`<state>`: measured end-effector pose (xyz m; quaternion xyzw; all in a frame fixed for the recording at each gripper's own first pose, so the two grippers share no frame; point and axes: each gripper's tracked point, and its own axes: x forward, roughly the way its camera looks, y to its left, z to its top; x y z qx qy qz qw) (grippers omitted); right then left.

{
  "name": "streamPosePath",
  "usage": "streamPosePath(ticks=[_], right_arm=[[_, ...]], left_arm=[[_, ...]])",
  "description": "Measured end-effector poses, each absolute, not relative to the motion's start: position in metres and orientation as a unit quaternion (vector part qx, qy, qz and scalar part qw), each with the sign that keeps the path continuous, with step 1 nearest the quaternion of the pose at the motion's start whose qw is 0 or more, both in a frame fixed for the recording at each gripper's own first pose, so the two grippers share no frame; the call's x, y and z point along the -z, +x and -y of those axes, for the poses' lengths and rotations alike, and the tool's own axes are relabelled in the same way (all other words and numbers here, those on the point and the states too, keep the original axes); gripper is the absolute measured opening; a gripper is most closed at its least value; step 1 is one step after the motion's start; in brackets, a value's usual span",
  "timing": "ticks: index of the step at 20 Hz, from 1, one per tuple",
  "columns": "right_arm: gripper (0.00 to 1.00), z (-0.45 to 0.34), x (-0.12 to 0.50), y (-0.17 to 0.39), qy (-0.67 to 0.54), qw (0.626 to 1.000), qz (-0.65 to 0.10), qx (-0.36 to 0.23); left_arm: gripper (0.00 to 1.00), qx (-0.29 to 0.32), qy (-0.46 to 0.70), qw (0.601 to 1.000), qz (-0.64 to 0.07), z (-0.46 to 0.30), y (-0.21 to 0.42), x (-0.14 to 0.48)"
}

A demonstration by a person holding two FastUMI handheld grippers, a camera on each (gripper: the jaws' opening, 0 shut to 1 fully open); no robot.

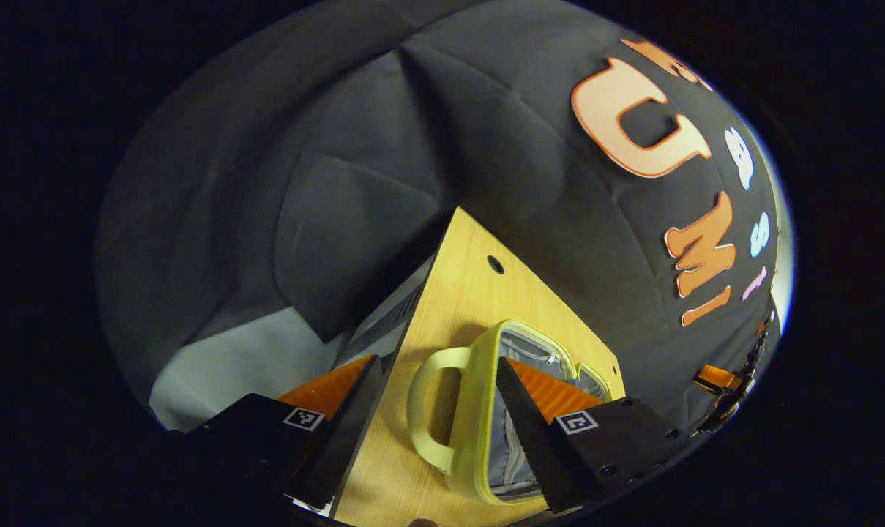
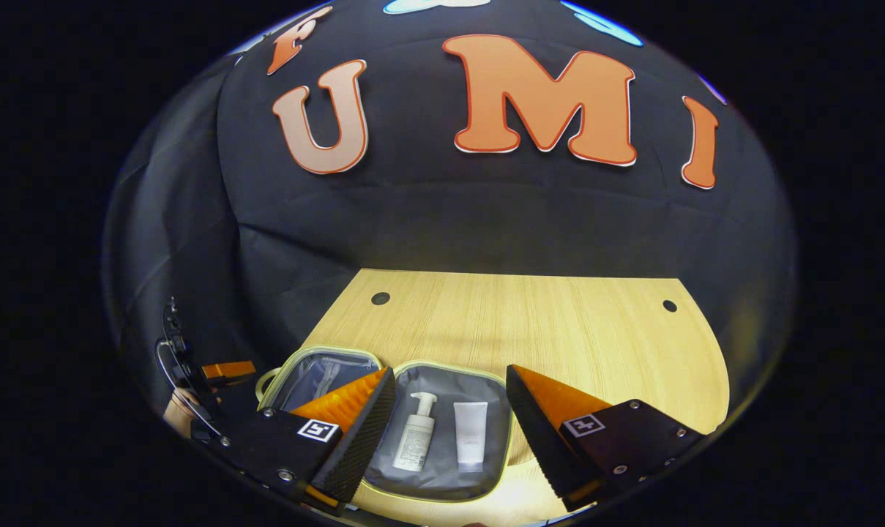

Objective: First open the suitcase, pack the skin care products into it, and then close the suitcase.

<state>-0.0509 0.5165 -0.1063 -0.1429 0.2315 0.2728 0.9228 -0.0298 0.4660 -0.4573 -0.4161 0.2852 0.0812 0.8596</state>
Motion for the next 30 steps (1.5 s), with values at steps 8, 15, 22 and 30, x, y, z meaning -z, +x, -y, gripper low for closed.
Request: streamPosePath(ticks=[8, 15, 22, 30], right_arm=[[0.96, -0.505, 0.113, -0.049, -0.135, 0.927, -0.253, -0.242], [0.95, -0.506, 0.111, -0.047, -0.124, 0.93, -0.254, -0.235], [0.95, -0.509, 0.089, -0.034, -0.086, 0.939, -0.228, -0.241], [0.96, -0.476, 0.031, -0.009, -0.104, 0.953, -0.143, -0.246]], left_arm=[[0.96, -0.011, -0.451, 0.84, -0.301, -0.444, -0.019, 0.498], [0.13, 0.001, -0.469, 0.827, -0.311, -0.443, -0.012, 0.512], [0.08, -0.011, -0.354, 0.869, -0.345, -0.428, -0.008, 0.461], [0.08, -0.003, -0.25, 0.91, -0.331, -0.398, 0.009, 0.334]])
